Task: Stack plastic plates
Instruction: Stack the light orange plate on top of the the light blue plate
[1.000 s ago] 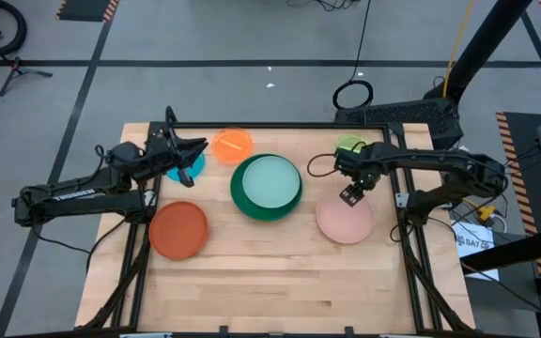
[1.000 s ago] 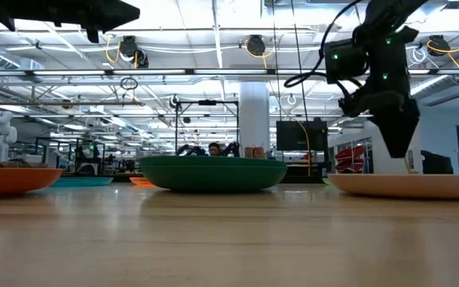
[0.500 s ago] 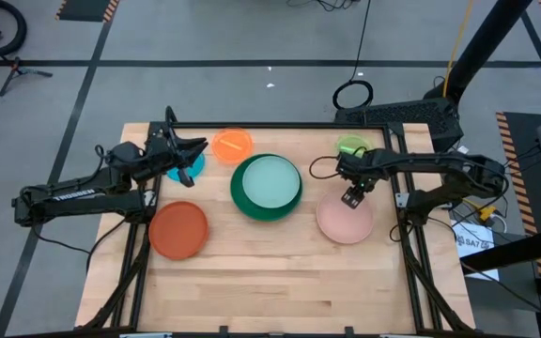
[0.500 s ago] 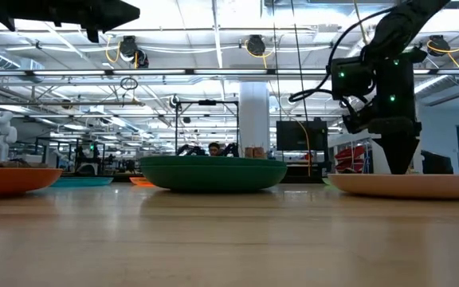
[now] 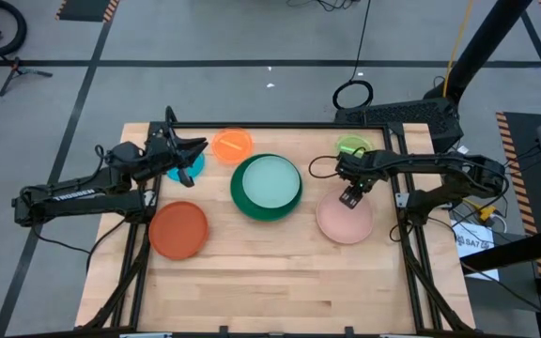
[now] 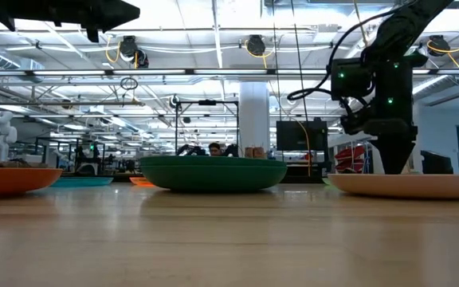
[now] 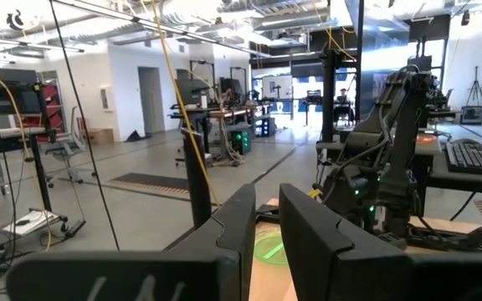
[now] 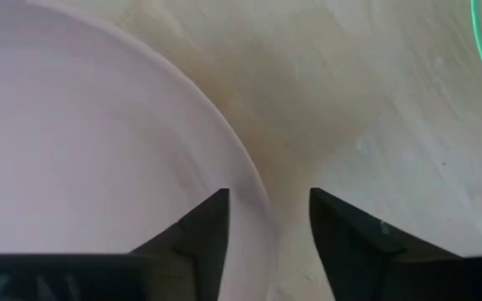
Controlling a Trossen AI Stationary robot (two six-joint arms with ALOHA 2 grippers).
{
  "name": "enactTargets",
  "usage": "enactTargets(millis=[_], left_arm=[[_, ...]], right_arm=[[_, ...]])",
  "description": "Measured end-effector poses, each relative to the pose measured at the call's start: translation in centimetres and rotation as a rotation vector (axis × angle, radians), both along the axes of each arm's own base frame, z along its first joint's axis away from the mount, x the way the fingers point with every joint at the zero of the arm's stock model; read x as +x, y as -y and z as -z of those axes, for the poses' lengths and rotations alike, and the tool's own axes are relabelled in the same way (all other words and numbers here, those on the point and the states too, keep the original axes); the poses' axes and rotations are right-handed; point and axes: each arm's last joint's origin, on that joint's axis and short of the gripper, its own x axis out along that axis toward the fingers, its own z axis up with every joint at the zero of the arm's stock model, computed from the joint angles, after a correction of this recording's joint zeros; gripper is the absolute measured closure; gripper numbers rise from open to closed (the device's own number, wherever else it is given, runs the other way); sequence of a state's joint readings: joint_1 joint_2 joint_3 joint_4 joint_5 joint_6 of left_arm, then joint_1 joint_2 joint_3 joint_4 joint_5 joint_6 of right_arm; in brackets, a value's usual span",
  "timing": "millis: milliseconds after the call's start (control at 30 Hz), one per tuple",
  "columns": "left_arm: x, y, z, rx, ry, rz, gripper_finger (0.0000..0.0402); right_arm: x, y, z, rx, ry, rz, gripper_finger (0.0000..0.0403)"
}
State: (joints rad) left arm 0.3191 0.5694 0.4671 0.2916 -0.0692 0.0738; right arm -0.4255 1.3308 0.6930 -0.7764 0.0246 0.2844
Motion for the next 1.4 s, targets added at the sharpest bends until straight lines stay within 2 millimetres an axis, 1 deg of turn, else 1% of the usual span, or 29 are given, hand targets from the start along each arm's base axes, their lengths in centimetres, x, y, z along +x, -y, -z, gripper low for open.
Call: enactTargets(millis=[100,233,300,433,500,600,700,833,900,1000,1100,1200,1300,1400], left_arm=[[0.0,0.0,0.0,0.000,0.000,0.000,0.0337],[0.0,0.0,0.0,-0.001,0.001,0.000,0.0337],[0.0,0.0,0.0,-0.009,0.004,0.002,0.0337],[0.0,0.0,0.1,-0.056,0.012,0.012,0.0337],[0.1,0.0,0.4,-0.092,-0.009,0.015,0.0337],[0.1,0.0,1.0,-0.162,-0.045,0.021,0.0337],[0.2,0.1,1.7,-0.259,-0.092,0.056,0.0337],[0.3,0.9,3.3,-0.411,-0.222,0.129,0.0337],[0.3,1.3,3.9,-0.481,-0.271,0.147,0.0337],[0.4,2.0,4.3,-0.558,-0.292,0.181,0.0337],[0.5,2.6,4.3,-0.585,-0.295,0.220,0.0337],[0.6,3.1,4.3,-0.591,-0.289,0.212,0.0337],[0.6,3.5,4.3,-0.598,-0.280,0.193,0.0337],[0.6,3.9,4.2,-0.593,-0.279,0.209,0.0337]], right_arm=[[0.1,0.0,0.0,-0.003,0.009,0.000,0.0295],[0.0,0.0,0.0,-0.002,0.003,-0.020,0.0371],[-0.1,-0.1,-0.1,0.007,-0.013,-0.033,0.0391],[-0.7,-0.3,-0.5,0.020,-0.039,-0.035,0.0389],[-1.0,-0.5,-1.3,0.026,-0.052,-0.037,0.0395],[-1.1,-0.5,-3.1,0.006,-0.019,-0.044,0.0398],[-1.1,-0.5,-5.2,-0.042,0.069,-0.046,0.0399],[-0.6,-0.3,-7.6,-0.111,0.225,-0.039,0.0400],[-0.4,-0.2,-8.5,-0.138,0.283,-0.039,0.0401],[0.4,0.2,-9.4,-0.181,0.373,-0.038,0.0401],[1.6,0.7,-9.7,-0.224,0.463,-0.033,0.0401],[3.4,1.5,-9.4,-0.262,0.550,-0.016,0.0402],[5.4,2.5,-8.8,-0.280,0.635,0.019,0.0402],[7.1,3.2,-7.6,-0.285,0.670,0.037,0.0402]])
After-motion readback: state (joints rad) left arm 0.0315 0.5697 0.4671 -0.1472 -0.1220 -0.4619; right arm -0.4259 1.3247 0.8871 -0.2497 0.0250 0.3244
